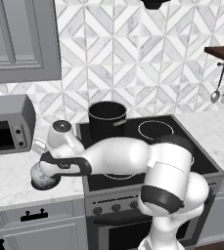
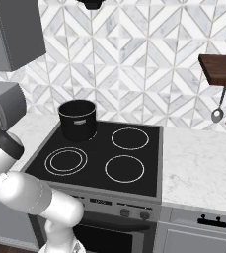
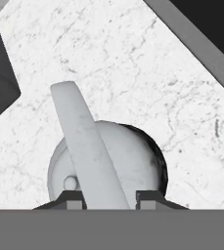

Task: Pick the kettle from the counter and place it on a stove burner. Then turn the burner on.

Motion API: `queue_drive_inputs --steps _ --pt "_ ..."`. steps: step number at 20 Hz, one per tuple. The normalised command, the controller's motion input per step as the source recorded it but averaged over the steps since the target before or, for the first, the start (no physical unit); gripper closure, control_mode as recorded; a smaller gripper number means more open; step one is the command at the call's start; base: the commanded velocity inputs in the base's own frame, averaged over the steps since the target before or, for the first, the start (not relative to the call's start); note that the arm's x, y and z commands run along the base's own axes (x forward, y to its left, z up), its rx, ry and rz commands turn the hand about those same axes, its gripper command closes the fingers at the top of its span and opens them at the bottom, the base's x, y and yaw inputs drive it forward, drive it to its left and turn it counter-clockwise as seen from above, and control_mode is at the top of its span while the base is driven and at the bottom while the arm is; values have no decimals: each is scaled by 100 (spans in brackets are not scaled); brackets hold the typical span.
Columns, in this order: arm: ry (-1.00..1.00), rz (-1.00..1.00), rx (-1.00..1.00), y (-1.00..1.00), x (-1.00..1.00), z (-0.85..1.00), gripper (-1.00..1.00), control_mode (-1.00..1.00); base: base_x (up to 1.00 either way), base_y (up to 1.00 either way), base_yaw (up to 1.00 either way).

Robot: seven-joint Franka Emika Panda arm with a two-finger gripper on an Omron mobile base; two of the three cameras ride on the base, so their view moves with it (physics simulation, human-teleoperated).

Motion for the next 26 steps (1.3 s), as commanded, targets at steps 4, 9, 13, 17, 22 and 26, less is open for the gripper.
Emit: queue_drive_inputs --steps 4,9,13,17,22,26 --pt "1 0 0 0 1 3 100 -100 0 0 0" --pt "-5 0 0 0 -23 38 100 -100 0 0 0" --pt "-8 -3 0 -9 -34 44 100 -100 0 0 0" --pt "-2 -8 0 -29 -24 32 100 -100 0 0 0" --pt "0 -10 0 -42 -13 23 100 -100 0 0 0" --pt "0 -10 0 -52 -7 15 100 -100 0 0 0"
